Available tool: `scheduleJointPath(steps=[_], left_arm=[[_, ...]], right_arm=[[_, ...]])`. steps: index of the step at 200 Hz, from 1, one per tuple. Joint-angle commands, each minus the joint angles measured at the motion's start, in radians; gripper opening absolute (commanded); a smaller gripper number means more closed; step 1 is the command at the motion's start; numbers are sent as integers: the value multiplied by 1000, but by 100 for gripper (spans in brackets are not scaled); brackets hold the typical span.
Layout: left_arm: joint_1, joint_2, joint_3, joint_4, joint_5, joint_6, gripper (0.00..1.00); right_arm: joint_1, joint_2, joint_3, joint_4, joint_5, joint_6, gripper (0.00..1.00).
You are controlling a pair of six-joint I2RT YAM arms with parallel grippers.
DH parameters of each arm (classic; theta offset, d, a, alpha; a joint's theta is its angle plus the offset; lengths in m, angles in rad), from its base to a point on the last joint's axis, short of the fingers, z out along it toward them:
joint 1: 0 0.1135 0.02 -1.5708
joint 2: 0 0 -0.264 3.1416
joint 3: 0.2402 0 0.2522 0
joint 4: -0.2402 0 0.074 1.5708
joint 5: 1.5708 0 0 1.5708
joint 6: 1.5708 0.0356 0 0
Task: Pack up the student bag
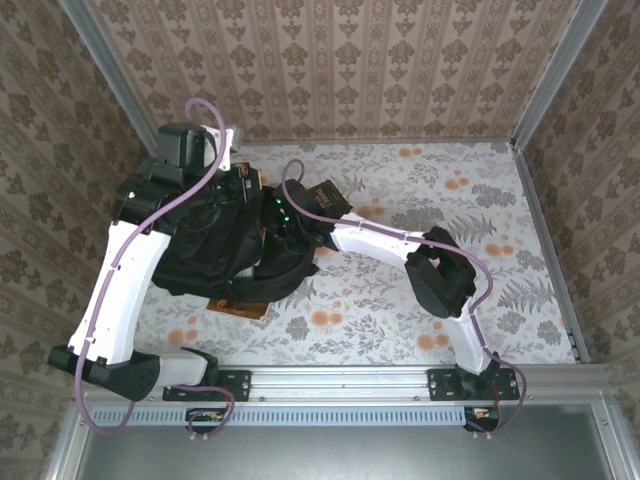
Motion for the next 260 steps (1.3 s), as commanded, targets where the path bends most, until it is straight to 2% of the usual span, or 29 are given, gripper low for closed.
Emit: scheduleJointPath(steps=[1, 35, 72, 82, 87, 107, 128, 145, 166, 176, 205, 221, 241, 260], left_arm=[[22, -15, -12, 36, 16, -25, 0], [56, -10, -16, 44, 13, -33, 0], [60, 0, -52, 38, -12, -28, 0], [60, -6, -78, 37, -21, -28, 17], [59, -9, -93, 35, -29, -28, 23], [59, -20, -145, 31, -57, -9, 26], [51, 0, -180, 21, -58, 5, 45], [3, 48, -202, 7, -65, 12, 57], [-86, 123, -192, -37, -159, 25, 62], [-94, 137, -200, -28, -178, 10, 63], [-94, 154, -202, 28, -159, -17, 64], [-92, 169, -200, 36, -149, -17, 64], [-83, 166, -223, 54, -138, -19, 64], [-66, 138, -267, 88, -107, -26, 64]], right_arm=[[-9, -140, -39, -45, -28, -184, 77], [-33, -271, -136, -84, -4, -302, 78], [-121, -401, -275, -46, -16, -302, 77], [-141, -418, -298, -52, -23, -307, 77], [-152, -427, -307, -61, -25, -311, 77], [-195, -457, -359, -53, -30, -310, 76], [-229, -451, -377, -54, -64, -313, 76], [-247, -438, -366, -101, -52, -325, 76], [-281, -437, -376, -144, 6, -319, 76], [-302, -431, -390, -129, 18, -320, 76], [-372, -306, -301, -165, 10, -394, 76], [-413, -197, -218, -192, -37, -435, 76], [-467, -48, -113, -209, -149, -431, 76], [-491, 74, -13, -253, -204, -413, 76]])
